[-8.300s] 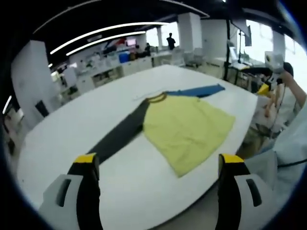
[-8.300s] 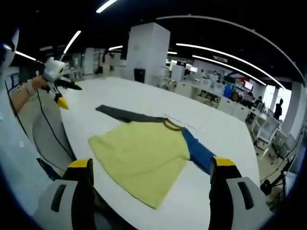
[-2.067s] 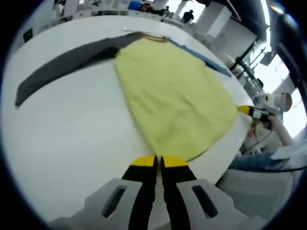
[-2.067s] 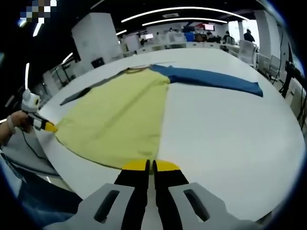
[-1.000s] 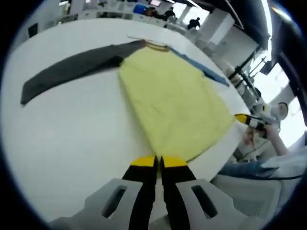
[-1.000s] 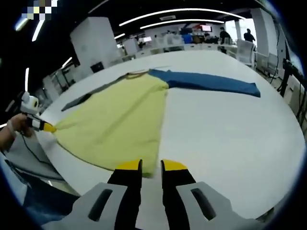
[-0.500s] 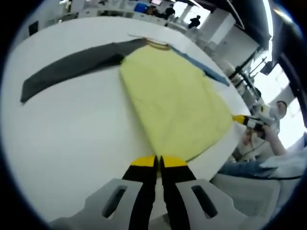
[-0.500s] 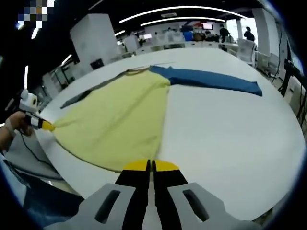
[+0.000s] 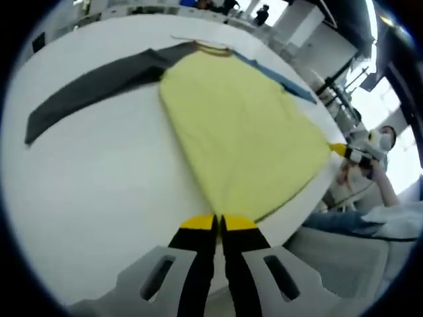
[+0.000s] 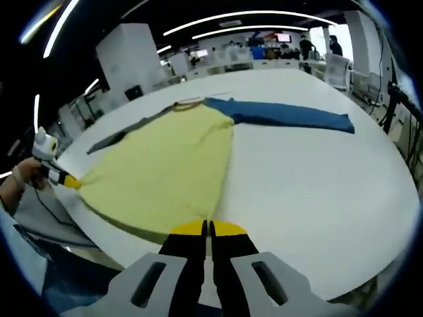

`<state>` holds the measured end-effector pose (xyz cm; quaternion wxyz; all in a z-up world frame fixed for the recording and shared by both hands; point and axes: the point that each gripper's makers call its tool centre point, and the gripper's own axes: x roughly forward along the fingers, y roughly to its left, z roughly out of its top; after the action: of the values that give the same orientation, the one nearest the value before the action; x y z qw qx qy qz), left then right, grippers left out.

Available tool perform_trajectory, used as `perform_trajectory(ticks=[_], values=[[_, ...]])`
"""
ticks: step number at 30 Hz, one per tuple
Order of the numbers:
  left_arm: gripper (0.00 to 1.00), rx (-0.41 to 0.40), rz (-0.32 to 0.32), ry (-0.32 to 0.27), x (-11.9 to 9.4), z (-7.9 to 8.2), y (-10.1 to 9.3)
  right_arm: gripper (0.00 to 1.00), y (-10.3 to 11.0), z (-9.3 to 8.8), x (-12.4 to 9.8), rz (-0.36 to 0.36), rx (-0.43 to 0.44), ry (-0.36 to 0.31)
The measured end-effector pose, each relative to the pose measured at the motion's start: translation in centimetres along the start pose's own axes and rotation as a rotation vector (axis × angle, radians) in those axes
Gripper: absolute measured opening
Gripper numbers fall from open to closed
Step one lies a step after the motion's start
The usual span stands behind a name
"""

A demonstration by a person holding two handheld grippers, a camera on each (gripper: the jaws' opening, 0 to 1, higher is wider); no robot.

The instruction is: Fold the garment on the visible template until the final outline fits inside the template.

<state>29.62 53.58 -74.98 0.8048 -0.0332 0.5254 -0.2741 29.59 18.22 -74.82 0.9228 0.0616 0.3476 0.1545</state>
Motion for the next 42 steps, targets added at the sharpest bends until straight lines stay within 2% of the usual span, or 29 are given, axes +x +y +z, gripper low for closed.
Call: perform_trajectory(ticks=[6, 16, 21, 30, 42], values=[[0.0, 0.015, 0.009, 0.038, 0.3, -0.7, 0.0, 0.03, -0.2, -1.1, 0.0, -0.004, 0.019, 0.022], [0.0, 0.06, 0.039, 0.082, 0.9, -1.4, 0.5, 0.03, -0.3, -1.8, 0.2, -0.014, -0.016, 0.052], [0.0, 0.061, 0.04, 0.078, 0.9, -1.4, 0.7, 0.03, -0.4, -2.0, 0.3, -0.016, -0.027, 0.059], [0.0, 0.119, 0.043, 0.083, 1.0, -1.5, 0.6, 0.04, -0.4, -2.1, 0.2, -0.019, -0.041, 0.053], [0.02, 0.181, 0.056, 0.055, 1.1, -1.6, 0.8, 0.05, -0.3, -2.3, 0.1, -0.037, -0.093, 0.0]])
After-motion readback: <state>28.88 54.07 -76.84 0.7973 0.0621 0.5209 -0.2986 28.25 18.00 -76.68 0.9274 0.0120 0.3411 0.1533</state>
